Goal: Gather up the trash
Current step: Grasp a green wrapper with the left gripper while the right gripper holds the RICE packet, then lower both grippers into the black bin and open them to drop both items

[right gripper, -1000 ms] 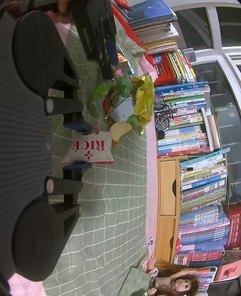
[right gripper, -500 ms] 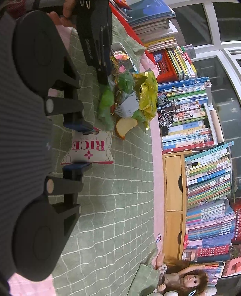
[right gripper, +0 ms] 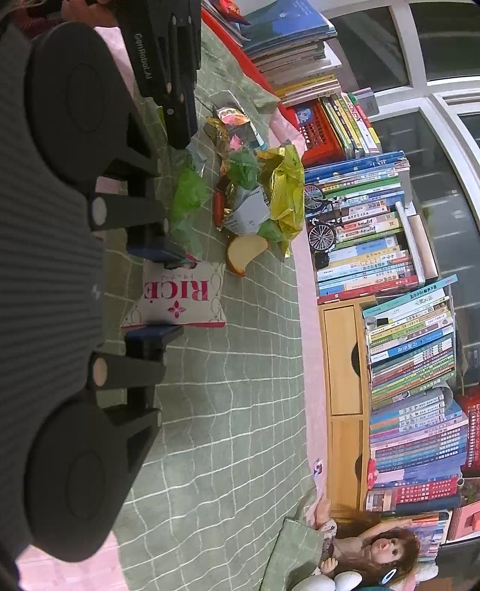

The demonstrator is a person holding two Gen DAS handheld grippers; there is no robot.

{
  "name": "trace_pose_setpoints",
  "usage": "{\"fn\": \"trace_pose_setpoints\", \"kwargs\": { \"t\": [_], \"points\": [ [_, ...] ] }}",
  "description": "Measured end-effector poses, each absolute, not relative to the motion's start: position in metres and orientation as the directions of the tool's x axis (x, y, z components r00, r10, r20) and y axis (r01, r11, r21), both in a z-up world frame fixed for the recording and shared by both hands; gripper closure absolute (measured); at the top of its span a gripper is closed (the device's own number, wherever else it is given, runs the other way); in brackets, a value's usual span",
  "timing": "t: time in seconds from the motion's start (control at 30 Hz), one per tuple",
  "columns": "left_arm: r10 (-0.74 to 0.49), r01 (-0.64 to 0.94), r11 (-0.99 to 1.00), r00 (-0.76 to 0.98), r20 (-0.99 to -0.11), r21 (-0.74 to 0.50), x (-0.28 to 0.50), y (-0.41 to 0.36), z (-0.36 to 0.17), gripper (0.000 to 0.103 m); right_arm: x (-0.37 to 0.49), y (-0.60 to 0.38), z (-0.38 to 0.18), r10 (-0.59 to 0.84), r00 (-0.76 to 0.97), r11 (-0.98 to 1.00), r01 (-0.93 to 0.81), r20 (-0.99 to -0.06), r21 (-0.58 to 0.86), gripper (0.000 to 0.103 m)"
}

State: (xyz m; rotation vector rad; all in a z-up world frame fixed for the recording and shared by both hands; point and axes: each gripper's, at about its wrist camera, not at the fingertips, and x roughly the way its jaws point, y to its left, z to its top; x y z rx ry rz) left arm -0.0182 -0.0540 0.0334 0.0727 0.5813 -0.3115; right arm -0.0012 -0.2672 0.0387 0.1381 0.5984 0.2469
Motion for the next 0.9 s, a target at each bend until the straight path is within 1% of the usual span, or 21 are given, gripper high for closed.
{"fn": "trace_pose_setpoints", "kwargs": {
  "t": [0.03, 0.07, 0.1, 0.13, 0.17, 0.2, 0.27, 0.37, 0.43, 0.5, 0.53, 0.57, 0.6, 0.67, 0.77, 0.83, 0.9],
  "points": [
    [-0.269, 0.314, 0.949, 0.794, -0.545, -0.012, -0.02, -0.055, 0.033, 0.083, -0.001, -0.267, 0.039, 0.267, 0.799, 0.962, -0.188, -0.539, 0.199, 0.064],
    [-0.269, 0.317, 0.948, 0.799, -0.538, -0.004, -0.022, -0.055, 0.033, 0.071, -0.003, -0.268, 0.039, 0.265, 0.8, 0.962, -0.186, -0.539, 0.198, 0.063],
    [-0.266, 0.321, 0.947, 0.802, -0.534, 0.009, -0.023, -0.057, 0.032, 0.062, -0.004, -0.269, 0.039, 0.264, 0.8, 0.963, -0.184, -0.539, 0.199, 0.064],
    [-0.263, 0.323, 0.946, 0.806, -0.531, 0.021, -0.023, -0.058, 0.032, 0.049, -0.005, -0.269, 0.039, 0.263, 0.799, 0.963, -0.182, -0.54, 0.2, 0.063],
    [-0.265, 0.327, 0.945, 0.81, -0.524, 0.028, -0.024, -0.059, 0.032, 0.046, -0.006, -0.27, 0.039, 0.262, 0.799, 0.963, -0.18, -0.541, 0.201, 0.063],
    [-0.273, 0.336, 0.941, 0.811, -0.518, 0.03, -0.024, -0.06, 0.032, 0.046, -0.007, -0.271, 0.039, 0.26, 0.799, 0.964, -0.177, -0.542, 0.2, 0.063],
    [-0.289, 0.355, 0.934, 0.809, -0.512, 0.033, -0.02, -0.063, 0.032, 0.04, -0.009, -0.273, 0.038, 0.255, 0.799, 0.965, -0.172, -0.544, 0.199, 0.063],
    [-0.277, 0.337, 0.941, 0.818, -0.504, 0.03, -0.008, -0.068, 0.03, 0.035, -0.01, -0.274, 0.037, 0.251, 0.798, 0.965, -0.165, -0.548, 0.203, 0.063],
    [-0.275, 0.331, 0.943, 0.81, -0.518, 0.017, 0.004, -0.07, 0.026, 0.033, -0.011, -0.274, 0.036, 0.249, 0.797, 0.966, -0.162, -0.55, 0.203, 0.063],
    [-0.271, 0.318, 0.948, 0.797, -0.54, -0.006, 0.015, -0.071, 0.02, 0.034, -0.011, -0.274, 0.035, 0.249, 0.795, 0.966, -0.161, -0.553, 0.204, 0.063],
    [-0.277, 0.318, 0.948, 0.784, -0.555, -0.024, 0.02, -0.071, 0.017, 0.039, -0.012, -0.275, 0.035, 0.25, 0.794, 0.966, -0.162, -0.554, 0.204, 0.063],
    [-0.283, 0.317, 0.947, 0.773, -0.568, -0.04, 0.022, -0.072, 0.015, 0.054, -0.012, -0.275, 0.035, 0.25, 0.793, 0.966, -0.162, -0.555, 0.203, 0.063],
    [-0.287, 0.312, 0.948, 0.763, -0.58, -0.058, 0.024, -0.071, 0.013, 0.063, -0.013, -0.275, 0.035, 0.25, 0.792, 0.966, -0.161, -0.556, 0.204, 0.063],
    [-0.288, 0.294, 0.952, 0.76, -0.583, -0.087, 0.022, -0.069, 0.012, 0.066, -0.014, -0.277, 0.034, 0.253, 0.79, 0.964, -0.16, -0.558, 0.21, 0.064],
    [-0.28, 0.298, 0.953, 0.775, -0.567, -0.063, 0.011, -0.071, 0.015, 0.068, -0.017, -0.278, 0.034, 0.263, 0.786, 0.961, -0.163, -0.56, 0.223, 0.064],
    [-0.279, 0.306, 0.951, 0.781, -0.559, -0.048, 0.003, -0.072, 0.019, 0.072, -0.019, -0.278, 0.034, 0.267, 0.784, 0.96, -0.165, -0.56, 0.226, 0.064],
    [-0.285, 0.314, 0.949, 0.783, -0.553, -0.044, -0.005, -0.072, 0.023, 0.074, -0.022, -0.278, 0.036, 0.271, 0.785, 0.959, -0.168, -0.557, 0.229, 0.064]
  ]
}}
